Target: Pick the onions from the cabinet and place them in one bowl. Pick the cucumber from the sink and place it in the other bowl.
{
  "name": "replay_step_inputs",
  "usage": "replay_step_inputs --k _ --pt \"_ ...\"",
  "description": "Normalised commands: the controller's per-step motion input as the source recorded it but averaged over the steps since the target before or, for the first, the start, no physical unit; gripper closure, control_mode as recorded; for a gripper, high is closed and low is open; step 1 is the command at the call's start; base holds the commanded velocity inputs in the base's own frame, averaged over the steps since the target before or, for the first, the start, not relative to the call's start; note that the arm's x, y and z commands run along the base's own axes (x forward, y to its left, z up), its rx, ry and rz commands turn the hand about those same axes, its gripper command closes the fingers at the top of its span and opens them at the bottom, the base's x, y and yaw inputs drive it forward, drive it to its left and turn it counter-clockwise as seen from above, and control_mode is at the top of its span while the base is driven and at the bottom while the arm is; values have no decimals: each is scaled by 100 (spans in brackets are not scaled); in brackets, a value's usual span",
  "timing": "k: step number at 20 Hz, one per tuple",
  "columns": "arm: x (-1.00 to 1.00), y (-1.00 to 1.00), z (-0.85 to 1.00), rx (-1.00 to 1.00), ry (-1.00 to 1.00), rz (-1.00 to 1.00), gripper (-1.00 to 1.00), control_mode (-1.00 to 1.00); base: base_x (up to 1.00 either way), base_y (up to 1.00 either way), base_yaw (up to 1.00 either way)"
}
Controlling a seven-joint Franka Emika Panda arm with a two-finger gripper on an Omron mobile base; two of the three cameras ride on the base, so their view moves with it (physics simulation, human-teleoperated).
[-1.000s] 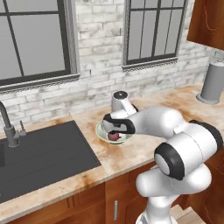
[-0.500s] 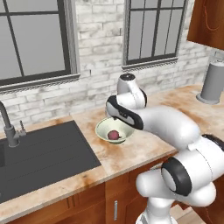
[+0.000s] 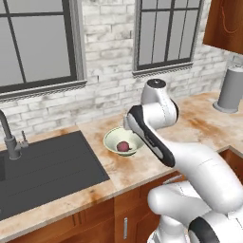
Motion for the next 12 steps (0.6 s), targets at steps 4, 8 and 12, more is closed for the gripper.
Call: replay_step_inputs --k 4,8,12 --pt "-95 -20 19 6 -20 0 -100 -100 0 0 0" --pt "-66 -23 0 4 -9 -1 -100 -100 0 0 0" --pt "-10 -1 0 0 0 -2 -100 -100 0 0 0"
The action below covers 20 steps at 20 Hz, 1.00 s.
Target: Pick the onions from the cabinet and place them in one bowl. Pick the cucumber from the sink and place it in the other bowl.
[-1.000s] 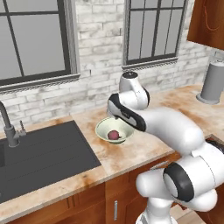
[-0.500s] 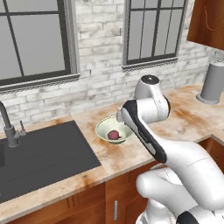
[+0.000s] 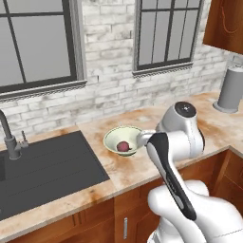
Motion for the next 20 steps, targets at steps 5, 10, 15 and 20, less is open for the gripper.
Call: replay_step_inputs --k 5,10,15,20 --pt "0 0 0 0 0 0 -100 100 -6 -3 -1" --pt "0 0 0 0 0 0 -100 100 -28 -13 -18" --pt "0 0 0 0 0 0 -100 100 -34 -11 -30" --pt "0 0 0 0 0 0 -100 100 0 0 -47"
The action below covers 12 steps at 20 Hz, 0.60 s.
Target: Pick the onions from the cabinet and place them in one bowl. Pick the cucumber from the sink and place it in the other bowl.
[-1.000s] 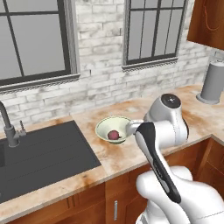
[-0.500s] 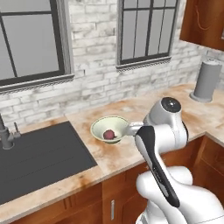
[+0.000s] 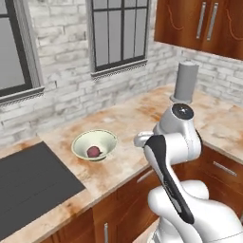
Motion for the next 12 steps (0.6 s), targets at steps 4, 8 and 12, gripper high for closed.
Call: replay_step_inputs --k 4,8,12 --pt "0 0 0 0 0 0 -100 100 0 0 -48" --pt "0 0 0 0 0 0 -100 100 -4 1 -46" --pt "0 0 0 0 0 0 -100 100 -13 5 -44"
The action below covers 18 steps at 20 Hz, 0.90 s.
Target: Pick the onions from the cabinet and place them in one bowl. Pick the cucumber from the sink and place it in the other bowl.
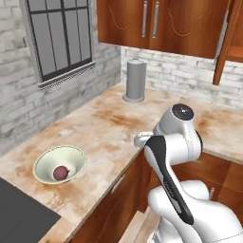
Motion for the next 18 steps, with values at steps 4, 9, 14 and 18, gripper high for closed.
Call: replay_step_inputs --k 4,9,14,18 --pt "0 0 0 0 0 0 -100 100 -17 0 -42" --pt "0 0 0 0 0 0 -100 100 -19 -1 -40" --pt "0 0 0 0 0 0 -100 100 -24 -20 -30" --pt "0 0 0 0 0 0 -100 100 -19 -36 -22"
